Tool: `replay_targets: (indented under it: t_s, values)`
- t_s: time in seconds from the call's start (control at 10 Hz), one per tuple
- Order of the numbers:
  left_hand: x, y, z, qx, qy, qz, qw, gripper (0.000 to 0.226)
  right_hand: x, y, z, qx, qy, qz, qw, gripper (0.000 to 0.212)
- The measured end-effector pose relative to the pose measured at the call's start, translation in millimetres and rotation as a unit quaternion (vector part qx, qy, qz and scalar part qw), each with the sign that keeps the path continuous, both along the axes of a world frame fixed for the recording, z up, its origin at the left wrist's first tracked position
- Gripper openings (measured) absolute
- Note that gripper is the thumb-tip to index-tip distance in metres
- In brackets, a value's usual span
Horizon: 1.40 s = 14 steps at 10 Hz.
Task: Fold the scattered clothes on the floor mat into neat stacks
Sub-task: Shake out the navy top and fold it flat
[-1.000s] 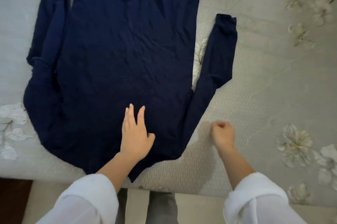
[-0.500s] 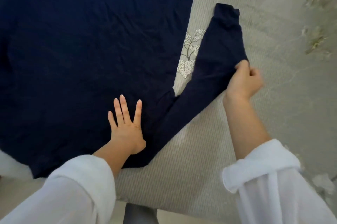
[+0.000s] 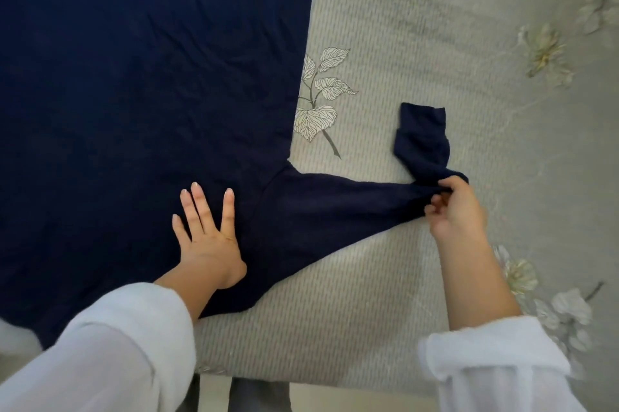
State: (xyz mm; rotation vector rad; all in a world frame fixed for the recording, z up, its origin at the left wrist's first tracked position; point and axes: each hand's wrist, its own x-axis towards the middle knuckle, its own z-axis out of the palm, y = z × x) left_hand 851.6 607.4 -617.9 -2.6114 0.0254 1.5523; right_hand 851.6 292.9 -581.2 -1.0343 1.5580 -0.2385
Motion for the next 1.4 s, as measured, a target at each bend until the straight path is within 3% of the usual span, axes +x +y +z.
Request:
replay_targets:
  t_s: [0.1,0.2,0.3,0.4,0.5,0.6,0.7,0.8,0.9,1.0,1.1,1.2,1.3,1.4]
  values:
    - [1,0,-1,0.002,0.006,-0.003,1.000,0.115,18,2,21,-0.127,-0.104,0.143,0.976,0.021]
    - [1,-2,0,0.011,0.011,-0.002,1.000,0.117,32,20,39,-0.033,-0.099,0.517,0.849,0.012]
    - [1,-1,-1,0.015,0.009,-0.005,1.000,0.118,36,14,23,-0.113,-0.007,0.495,0.862,0.014]
    - [0,-1,-3,0.016,0.008,-0.006,1.000,0.119,42,5,-4,-0.201,0.094,0.358,0.907,0.023]
    - [0,1,-6,0.013,0.002,-0.008,1.000,0.120,53,20,-27,-0.146,0.104,0.393,0.902,0.056]
    - [-1,2,-9,0.007,-0.005,-0.009,1.000,0.119,65,43,-38,-0.175,0.089,0.427,0.883,0.044]
    - [-1,3,-9,-0.002,-0.009,-0.006,1.000,0.119,74,49,-35,-0.166,0.073,0.426,0.886,0.017]
    - [-2,5,-11,-0.015,-0.019,-0.003,1.000,0.120,62,32,-14,-0.081,-0.026,0.222,0.971,0.014]
    - [-3,5,-9,-0.036,-0.034,-0.006,0.999,0.119,30,10,17,-0.026,-0.084,0.079,0.993,0.006]
    - [-11,8,-5,-0.076,-0.083,-0.012,0.994,0.116,-2,2,55,-0.100,-0.077,0.033,0.991,0.009]
    - [-39,15,-2,-0.139,-0.172,-0.045,0.974,0.107,-20,16,98,-0.256,-0.086,0.058,0.961,0.009]
    - [-65,15,1,-0.214,-0.146,-0.126,0.958,0.095,-17,34,112,-0.271,-0.137,0.063,0.951,0.009]
    - [-63,22,3,-0.236,-0.114,-0.157,0.952,0.090,-6,58,89,-0.151,-0.031,0.141,0.978,0.005]
    - [-50,32,3,-0.242,-0.100,-0.188,0.947,0.086,-18,82,49,-0.087,0.098,0.237,0.963,0.018]
